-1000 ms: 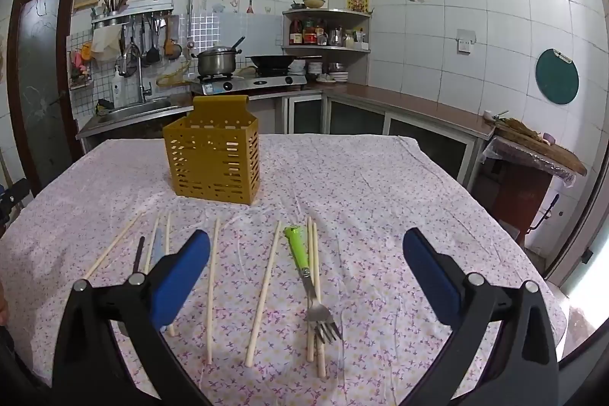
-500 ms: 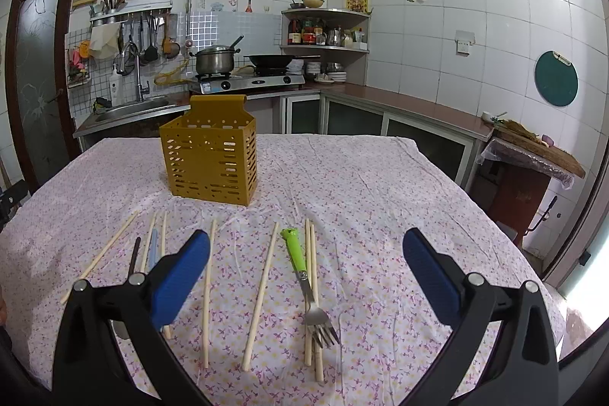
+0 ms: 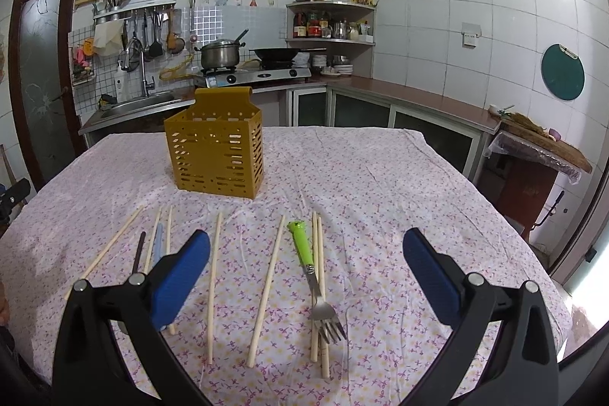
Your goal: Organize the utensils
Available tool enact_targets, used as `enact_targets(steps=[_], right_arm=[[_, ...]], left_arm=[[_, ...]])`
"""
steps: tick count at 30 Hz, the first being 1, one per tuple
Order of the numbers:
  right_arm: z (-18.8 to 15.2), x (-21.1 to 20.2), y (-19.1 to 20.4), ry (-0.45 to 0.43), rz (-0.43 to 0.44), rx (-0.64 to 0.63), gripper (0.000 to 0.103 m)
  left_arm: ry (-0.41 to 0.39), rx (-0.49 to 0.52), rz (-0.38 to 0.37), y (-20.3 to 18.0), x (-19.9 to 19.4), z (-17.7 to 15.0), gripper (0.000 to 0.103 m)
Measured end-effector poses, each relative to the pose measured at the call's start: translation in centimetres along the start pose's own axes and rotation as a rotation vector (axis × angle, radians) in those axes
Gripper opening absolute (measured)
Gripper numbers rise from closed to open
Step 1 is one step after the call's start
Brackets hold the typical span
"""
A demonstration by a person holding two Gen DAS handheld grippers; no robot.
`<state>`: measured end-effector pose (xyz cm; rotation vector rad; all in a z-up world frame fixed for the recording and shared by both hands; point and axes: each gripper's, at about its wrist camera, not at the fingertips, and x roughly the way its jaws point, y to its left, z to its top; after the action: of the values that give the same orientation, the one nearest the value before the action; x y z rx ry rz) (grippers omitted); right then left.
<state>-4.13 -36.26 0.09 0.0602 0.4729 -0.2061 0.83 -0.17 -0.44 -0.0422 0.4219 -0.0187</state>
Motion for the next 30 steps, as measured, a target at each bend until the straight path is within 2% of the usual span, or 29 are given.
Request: enact_targets(steps=[12,22,24,30], right_arm=[[0.2,-0.2,-0.2,-0.008,-0.001,-0.003,0.099],[0.4,0.9,-0.8,0.019,0.002,-0.007,0.098],[0.4,1.2,-0.9,0.024,0.002,-0.01,0.096],[0.2,2.4,-1.0,0.064,0.013,-0.01,0.079]], left_arm=[[0.008,0.008,-0.009,-0.5,-0.1,-0.2,0.098],[0.037,0.016,-0.018,-1.0,0.7,-0.4,0.098],[0.042,0.019,-0.018,-1.1,1.0,-0.4,0.098],[0.061,0.028,-0.023,-1.5,2.1,-0.1,0.098]])
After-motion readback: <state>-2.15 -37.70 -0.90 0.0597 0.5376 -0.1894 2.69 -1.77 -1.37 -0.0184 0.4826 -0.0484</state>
